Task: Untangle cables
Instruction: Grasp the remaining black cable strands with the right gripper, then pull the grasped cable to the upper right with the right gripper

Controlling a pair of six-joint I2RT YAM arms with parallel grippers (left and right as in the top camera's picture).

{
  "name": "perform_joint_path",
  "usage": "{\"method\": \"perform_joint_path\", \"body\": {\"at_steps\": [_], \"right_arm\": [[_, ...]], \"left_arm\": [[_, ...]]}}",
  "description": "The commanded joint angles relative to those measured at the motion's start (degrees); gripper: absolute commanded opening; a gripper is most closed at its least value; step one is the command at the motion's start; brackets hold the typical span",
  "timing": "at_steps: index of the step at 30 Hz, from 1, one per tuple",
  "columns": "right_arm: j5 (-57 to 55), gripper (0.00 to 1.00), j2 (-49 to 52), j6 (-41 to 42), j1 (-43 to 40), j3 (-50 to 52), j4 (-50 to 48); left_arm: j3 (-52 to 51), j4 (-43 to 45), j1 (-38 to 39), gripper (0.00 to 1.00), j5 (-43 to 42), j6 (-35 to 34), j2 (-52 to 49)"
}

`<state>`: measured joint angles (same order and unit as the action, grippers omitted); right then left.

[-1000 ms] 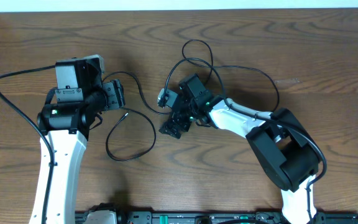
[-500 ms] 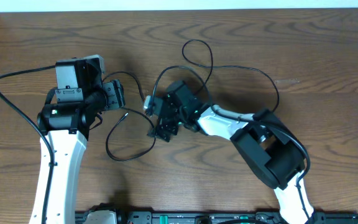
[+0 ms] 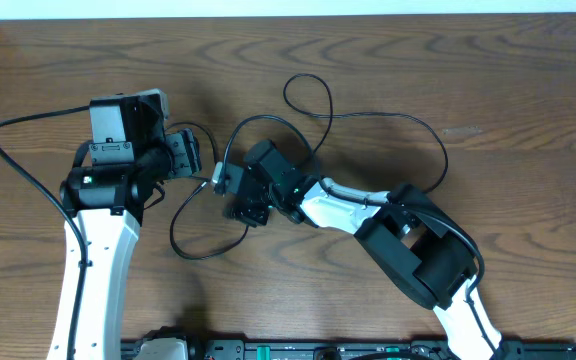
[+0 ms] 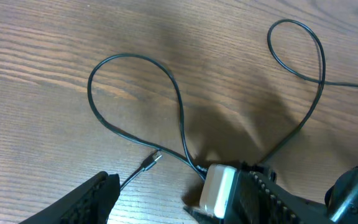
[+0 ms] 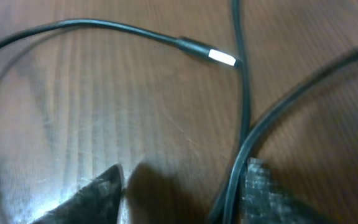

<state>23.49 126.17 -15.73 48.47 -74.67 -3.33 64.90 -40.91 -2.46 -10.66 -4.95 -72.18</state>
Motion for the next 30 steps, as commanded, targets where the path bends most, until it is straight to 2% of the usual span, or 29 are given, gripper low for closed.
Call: {"method": "perform_joint_path", "body": {"at_steps": [1,6,8,21,30], "right_arm": [[-5.9,0.35,5.2,8.2,-0.6,3.1,4.6],[-7.5,0.07,5.2,11.0,-2.2,3.1,8.0],[-7.5,0.01,5.2,11.0,-2.8,3.1,9.4],[-9.3,0.01,2.4,11.1,-4.6,3.1,17.0],[-23.7,0.01,-18.4,12.5,-13.7,3.1,26.5]], "left_arm": [[0.0,-0.2,0.0,0.68,-0.7,-0.7,0.0],[0.0,-0.2,0.0,0.67,-0.7,-0.7,0.1],[0.0,-0.2,0.0,0.67,-0.7,-0.7,0.1],[0.0,-0.2,0.0,0.67,-0.7,-0.7,0.1],[0.0,-0.2,0.0,0.68,-0.7,-0.7,0.1]]}}
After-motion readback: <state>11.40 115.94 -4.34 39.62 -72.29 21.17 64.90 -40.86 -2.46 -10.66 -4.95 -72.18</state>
